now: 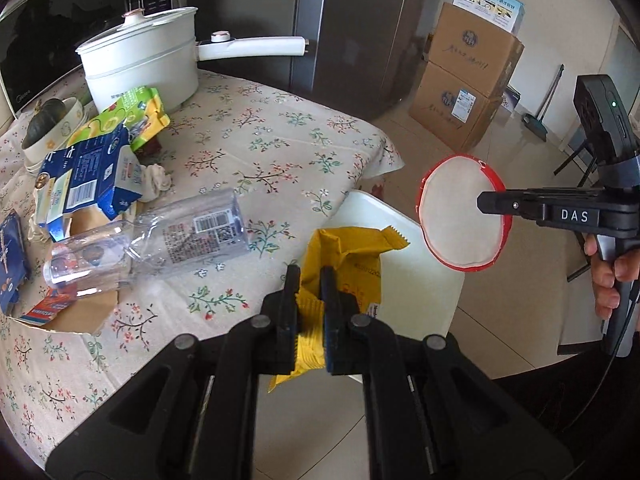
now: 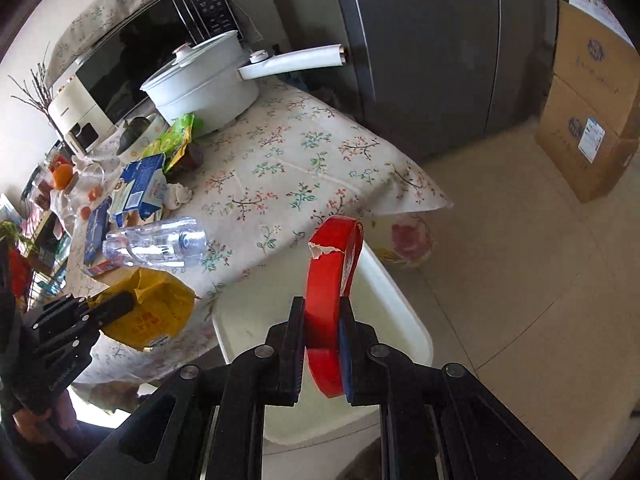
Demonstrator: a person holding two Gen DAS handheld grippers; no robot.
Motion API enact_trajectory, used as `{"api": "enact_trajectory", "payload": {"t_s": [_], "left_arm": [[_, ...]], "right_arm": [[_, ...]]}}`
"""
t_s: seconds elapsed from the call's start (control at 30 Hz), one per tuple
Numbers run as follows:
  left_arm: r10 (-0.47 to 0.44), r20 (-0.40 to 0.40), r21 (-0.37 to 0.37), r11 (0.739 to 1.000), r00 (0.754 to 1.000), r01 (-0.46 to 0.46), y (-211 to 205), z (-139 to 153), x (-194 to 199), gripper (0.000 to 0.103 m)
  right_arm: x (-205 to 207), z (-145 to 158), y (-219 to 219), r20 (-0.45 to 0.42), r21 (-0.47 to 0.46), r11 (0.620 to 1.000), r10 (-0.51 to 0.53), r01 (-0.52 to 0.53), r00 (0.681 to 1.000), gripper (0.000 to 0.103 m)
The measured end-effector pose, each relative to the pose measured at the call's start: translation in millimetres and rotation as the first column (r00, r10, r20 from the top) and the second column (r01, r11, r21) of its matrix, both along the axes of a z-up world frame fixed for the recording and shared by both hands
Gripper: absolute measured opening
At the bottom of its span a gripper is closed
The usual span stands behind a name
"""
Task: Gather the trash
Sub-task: 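Drop the wrapper and red lid into the white bin, opening both grippers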
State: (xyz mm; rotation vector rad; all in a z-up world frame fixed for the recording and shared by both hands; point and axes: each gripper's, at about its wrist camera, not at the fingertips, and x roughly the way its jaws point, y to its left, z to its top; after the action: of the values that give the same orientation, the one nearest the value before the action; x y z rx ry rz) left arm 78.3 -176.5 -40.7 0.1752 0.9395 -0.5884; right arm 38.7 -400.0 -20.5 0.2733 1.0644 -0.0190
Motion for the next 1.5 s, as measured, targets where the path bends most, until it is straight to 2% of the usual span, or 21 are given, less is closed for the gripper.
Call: {"api": "enact_trajectory", "payload": {"t_s": [0.27, 0.5, 0.53, 0.6, 0.67, 0.77, 1.13, 1.5], "left_arm": [[-0.038, -0.002, 0.049, 0.998, 0.999, 0.038, -40.6, -32.5, 7.8, 0.011], [-0.034, 0.004, 0.060, 0.998, 0.999, 0.033, -48.8, -44.1, 14.2, 0.012], [-0.029, 0.015, 0.061, 0.998, 0.999, 0.028, -48.0, -43.5, 13.9, 0.015], [-0.014, 0.021, 0.056, 0.998, 1.000, 0.013, -45.3, -42.5, 14.6, 0.029], [0.009, 0.025, 0.054, 0.998, 1.000, -0.011, -40.9, -39.5, 15.2, 0.066], [0.033, 0.041, 0.049, 0.998, 0.999, -0.035, -34.0, -32.1, 15.6, 0.079], [0.120, 0.079, 0.086, 0.988, 0.990, -0.126, -2.4, -13.3, 13.4, 0.094], [0.167, 0.113, 0.087, 0.980, 0.980, -0.177, 40.4, 4.8, 9.1, 0.096]], "right_arm": [[-10.0, -22.5, -25.4, -0.069, 0.012, 0.999, -0.030, 0.031, 0.997, 0.016], [-7.3, -25.2, -25.6, -0.080, 0.007, 1.000, -0.024, 0.025, 0.997, 0.016], [-7.0, -25.6, -25.7, -0.082, 0.006, 1.000, -0.025, 0.026, 0.996, 0.016], [-7.7, -26.0, -25.9, -0.085, 0.006, 1.000, -0.026, 0.027, 0.996, 0.016], [-7.2, -26.0, -25.8, -0.085, 0.007, 1.000, -0.027, 0.027, 0.996, 0.016], [-6.8, -25.5, -25.6, -0.084, 0.008, 1.000, -0.029, 0.030, 0.996, 0.016], [1.4, -29.7, -10.5, -0.112, -0.005, 1.000, -0.009, 0.009, 0.994, 0.016], [20.5, -29.2, 24.9, -0.132, -0.032, 0.999, 0.038, -0.042, 0.991, 0.016]]}}
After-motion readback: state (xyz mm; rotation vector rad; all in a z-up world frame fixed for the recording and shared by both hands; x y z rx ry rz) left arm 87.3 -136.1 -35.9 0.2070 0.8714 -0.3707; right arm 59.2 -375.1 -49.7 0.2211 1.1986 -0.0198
